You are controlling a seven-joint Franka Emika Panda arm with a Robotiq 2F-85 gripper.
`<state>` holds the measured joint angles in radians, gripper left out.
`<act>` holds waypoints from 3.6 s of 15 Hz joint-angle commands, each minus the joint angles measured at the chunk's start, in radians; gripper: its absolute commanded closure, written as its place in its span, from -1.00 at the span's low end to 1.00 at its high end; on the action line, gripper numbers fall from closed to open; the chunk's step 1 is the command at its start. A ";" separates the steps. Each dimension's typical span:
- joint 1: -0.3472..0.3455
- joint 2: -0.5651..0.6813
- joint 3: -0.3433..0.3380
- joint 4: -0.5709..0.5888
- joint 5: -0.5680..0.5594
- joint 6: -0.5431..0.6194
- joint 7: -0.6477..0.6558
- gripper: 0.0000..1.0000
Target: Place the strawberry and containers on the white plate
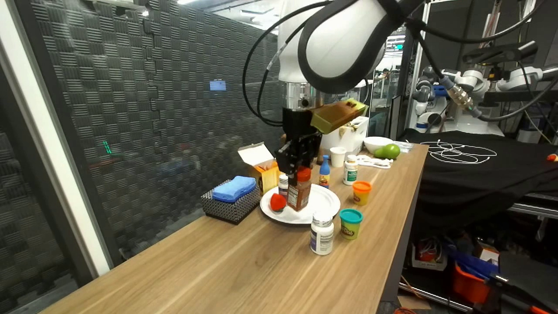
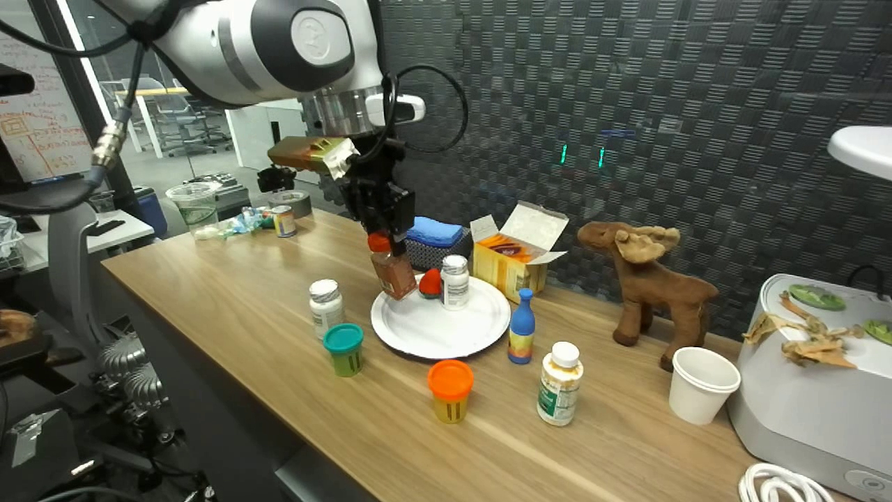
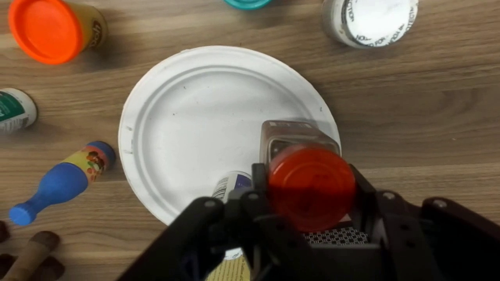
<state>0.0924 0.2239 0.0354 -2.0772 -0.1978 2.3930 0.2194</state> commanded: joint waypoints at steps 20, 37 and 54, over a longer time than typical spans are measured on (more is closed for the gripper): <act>0.006 0.146 0.012 0.114 0.018 0.053 -0.122 0.51; 0.038 -0.089 -0.007 -0.049 0.016 0.034 -0.020 -1.00; 0.050 -0.109 0.042 -0.253 0.000 0.070 0.285 -1.00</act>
<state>0.1498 0.1069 0.0794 -2.3364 -0.2433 2.4449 0.5344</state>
